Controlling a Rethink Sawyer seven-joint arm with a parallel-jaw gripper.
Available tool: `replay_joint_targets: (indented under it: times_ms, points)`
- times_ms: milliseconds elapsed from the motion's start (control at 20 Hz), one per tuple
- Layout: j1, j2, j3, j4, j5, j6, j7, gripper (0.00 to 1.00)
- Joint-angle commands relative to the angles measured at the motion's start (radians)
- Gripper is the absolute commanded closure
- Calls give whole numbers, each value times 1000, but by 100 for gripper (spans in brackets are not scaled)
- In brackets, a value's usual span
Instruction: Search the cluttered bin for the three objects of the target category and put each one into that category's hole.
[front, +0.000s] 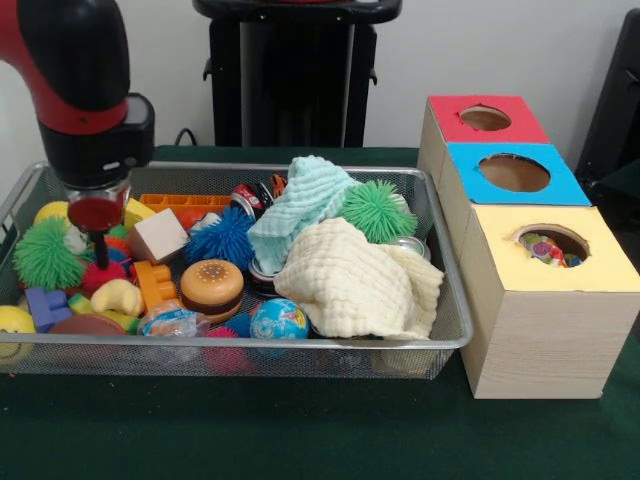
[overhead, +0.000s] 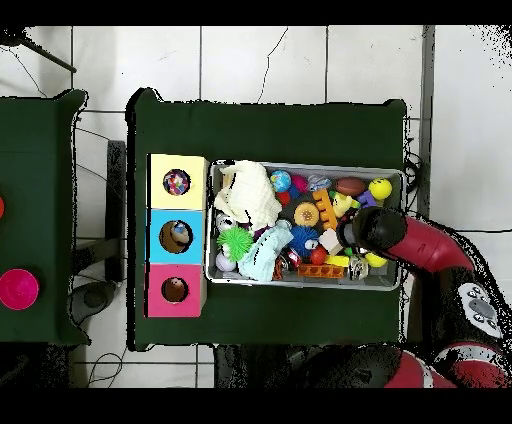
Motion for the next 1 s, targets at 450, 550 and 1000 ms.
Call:
replay_joint_targets:
  times_ms: [450, 550, 1000]
  points:
    - [-77, 138, 86, 56, -74, -190, -121, 0]
    - [-106, 131, 95, 51, -84, -171, -152, 0]
    - [-137, 118, 114, 63, -102, -180, -133, 100]
